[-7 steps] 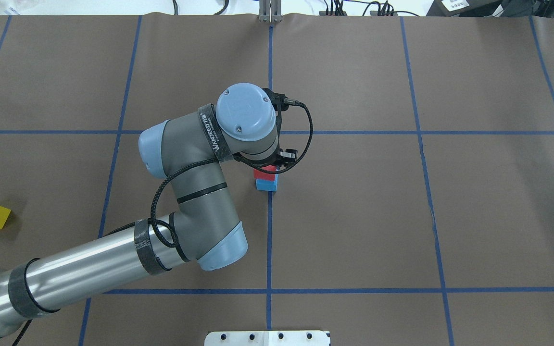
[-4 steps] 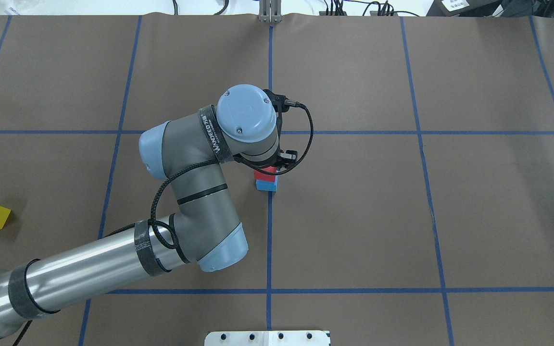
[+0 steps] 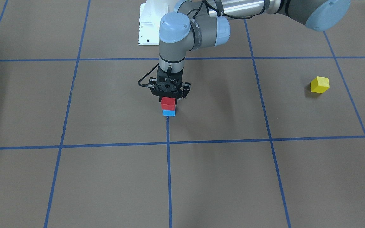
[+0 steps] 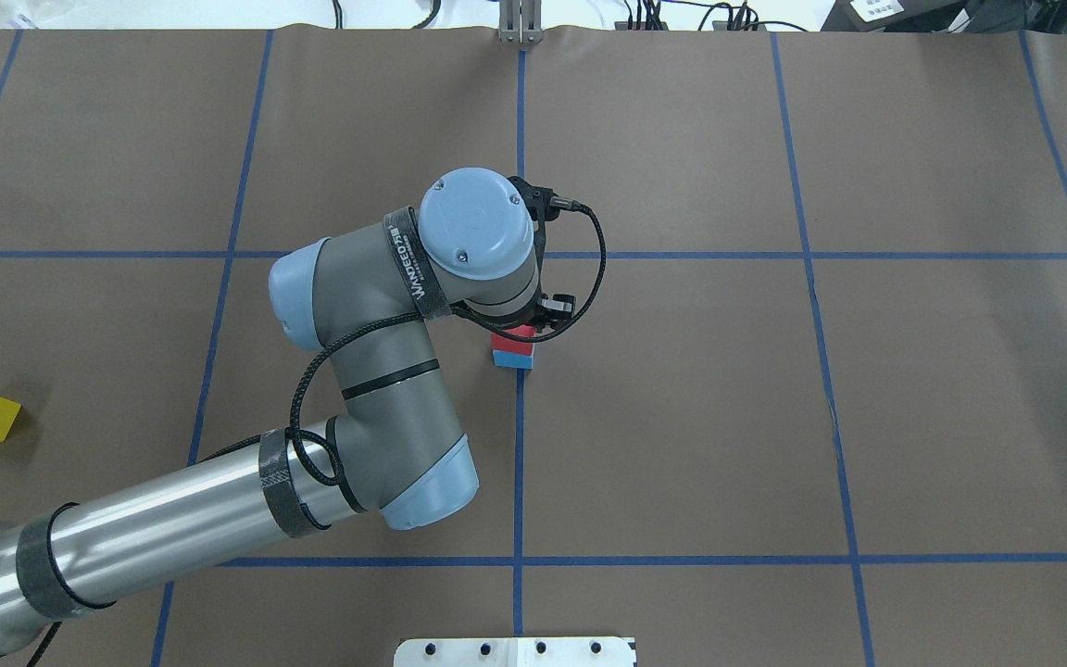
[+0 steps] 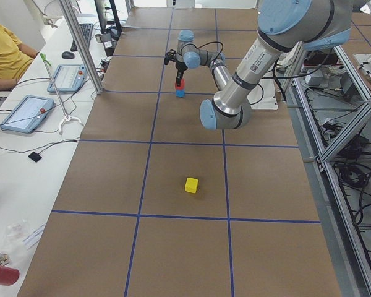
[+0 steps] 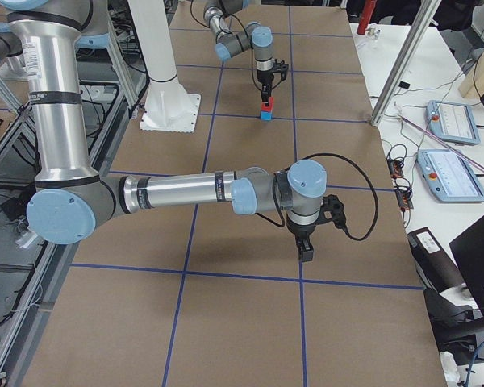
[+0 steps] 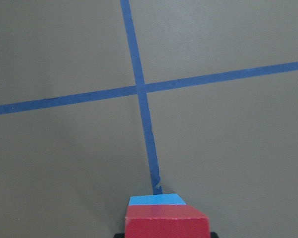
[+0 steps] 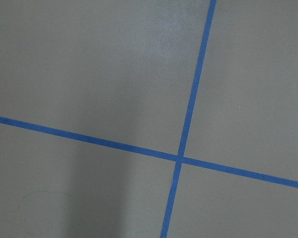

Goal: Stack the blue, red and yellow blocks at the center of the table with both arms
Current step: 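Lower the red block onto the blue cube and open the left gripper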

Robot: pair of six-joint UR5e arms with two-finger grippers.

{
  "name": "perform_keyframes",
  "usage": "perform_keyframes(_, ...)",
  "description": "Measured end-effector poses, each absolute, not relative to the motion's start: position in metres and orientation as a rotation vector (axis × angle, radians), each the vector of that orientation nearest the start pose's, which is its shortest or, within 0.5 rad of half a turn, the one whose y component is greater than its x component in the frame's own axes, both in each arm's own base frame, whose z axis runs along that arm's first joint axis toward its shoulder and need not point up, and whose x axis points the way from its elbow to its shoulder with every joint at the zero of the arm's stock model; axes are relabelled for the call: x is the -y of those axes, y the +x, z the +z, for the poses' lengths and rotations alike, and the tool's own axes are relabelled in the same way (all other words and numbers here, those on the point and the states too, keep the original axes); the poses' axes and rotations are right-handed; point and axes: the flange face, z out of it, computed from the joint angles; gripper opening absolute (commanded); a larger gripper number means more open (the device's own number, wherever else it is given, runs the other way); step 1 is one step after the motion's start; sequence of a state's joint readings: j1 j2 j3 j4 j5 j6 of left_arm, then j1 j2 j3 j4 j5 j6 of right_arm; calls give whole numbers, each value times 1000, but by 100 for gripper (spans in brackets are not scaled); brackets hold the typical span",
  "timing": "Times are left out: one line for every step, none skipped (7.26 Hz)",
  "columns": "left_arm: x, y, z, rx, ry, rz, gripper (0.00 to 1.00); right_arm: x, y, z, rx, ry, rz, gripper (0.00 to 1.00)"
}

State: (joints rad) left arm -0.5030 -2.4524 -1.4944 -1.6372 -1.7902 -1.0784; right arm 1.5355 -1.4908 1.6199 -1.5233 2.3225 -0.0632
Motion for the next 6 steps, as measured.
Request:
perform_keyframes(453,593,136,-862,235,86,55,536,46,590,748,179,-160,100)
perform_keyframes(453,593,136,-862,235,87,58,536,46,590,748,179,-161,100)
perform_keyframes(453,593,136,-863,236,87,59,536,46,590,748,179,-160,100)
perform_keyframes(452,592,136,-864,237,87,62,536,46,590,748,179,-160,100)
perform_keyframes(452,592,136,-864,238,88,62,536,46,590,748,179,-160,100)
perform_keyframes(452,592,137,-863,239,89,72,536,46,590,748,179,-160,100)
